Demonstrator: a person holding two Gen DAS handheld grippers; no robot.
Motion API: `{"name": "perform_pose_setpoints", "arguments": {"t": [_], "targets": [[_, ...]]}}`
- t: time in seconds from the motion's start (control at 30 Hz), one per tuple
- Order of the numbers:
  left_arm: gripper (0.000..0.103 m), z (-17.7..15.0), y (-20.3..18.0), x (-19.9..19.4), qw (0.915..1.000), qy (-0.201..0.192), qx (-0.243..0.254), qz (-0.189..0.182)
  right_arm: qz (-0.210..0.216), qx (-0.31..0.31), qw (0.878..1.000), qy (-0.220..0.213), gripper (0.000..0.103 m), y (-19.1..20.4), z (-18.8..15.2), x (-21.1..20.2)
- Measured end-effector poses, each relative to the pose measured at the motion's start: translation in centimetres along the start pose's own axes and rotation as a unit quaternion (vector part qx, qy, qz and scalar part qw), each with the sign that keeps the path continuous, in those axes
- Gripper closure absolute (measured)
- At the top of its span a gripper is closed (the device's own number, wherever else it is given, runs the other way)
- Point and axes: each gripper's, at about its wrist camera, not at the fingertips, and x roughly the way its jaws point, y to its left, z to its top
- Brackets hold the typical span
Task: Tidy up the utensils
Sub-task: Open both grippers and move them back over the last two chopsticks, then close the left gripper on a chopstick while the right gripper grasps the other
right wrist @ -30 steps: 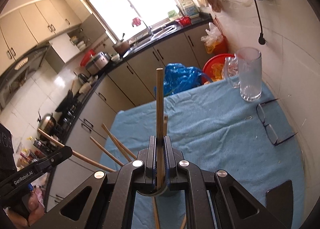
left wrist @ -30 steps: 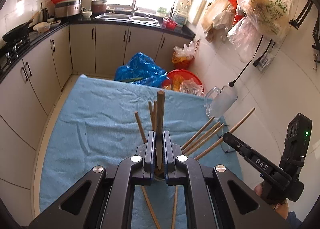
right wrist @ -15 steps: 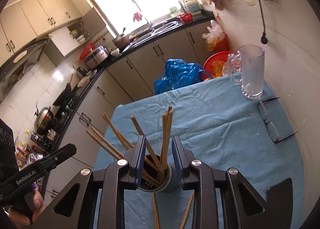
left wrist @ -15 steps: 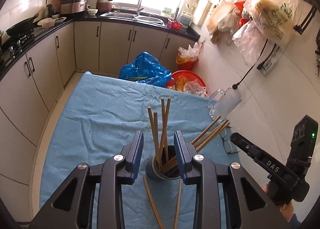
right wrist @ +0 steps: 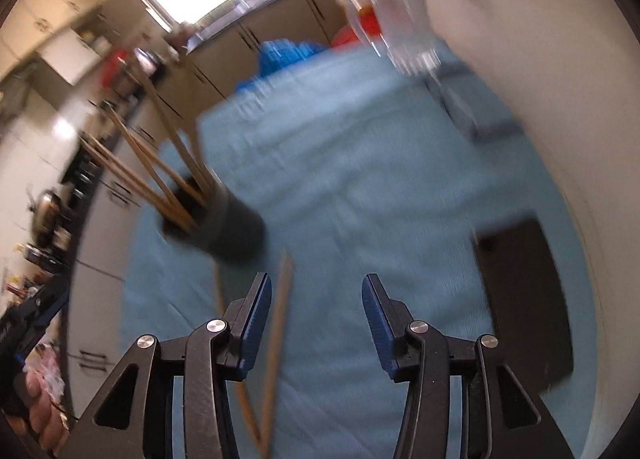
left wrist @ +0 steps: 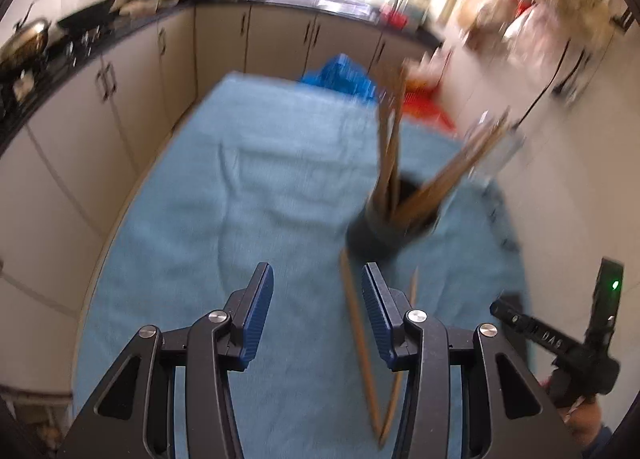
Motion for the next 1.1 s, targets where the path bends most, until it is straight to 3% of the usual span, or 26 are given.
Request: {"name": "perform_pose_setpoints", "arguments": {"t": [0.07, 0.2, 0.3, 0.77, 1.1], "targets": [[0.059, -1.9, -0.1, 1.0, 0.9997, 0.026, -0.004, -0.001, -0.002, 0.002, 0.999, 0.036, 0.052, -0.5, -1.7, 1.3], [0.059, -4.1, -0.9, 1.8, 0.9985, 0.053, 0.012, 0.004, 0.000, -0.015, 0.998, 0.058, 0.052, -0.4, -2.5, 1.9], [0.059, -4.4, -0.7, 1.4, 0.9988, 0.047, 0.010, 0.010, 0.001, -0.029, 0.998, 0.049, 0.052, 0.2, -2.5, 1.4], [0.059, -5.5, 2.8, 0.4, 0.9973, 0.047, -0.048, 0.029, 0.011, -0.027, 0.996, 0.084, 0.052, 1.8, -3.0, 3.7], [0.059, -6.6, 5.4, 0.3, 0.9950, 0.055, -0.074, 0.038, 0.008, -0.061, 0.992, 0.107, 0.065, 5.2, -1.9, 7.8]]}}
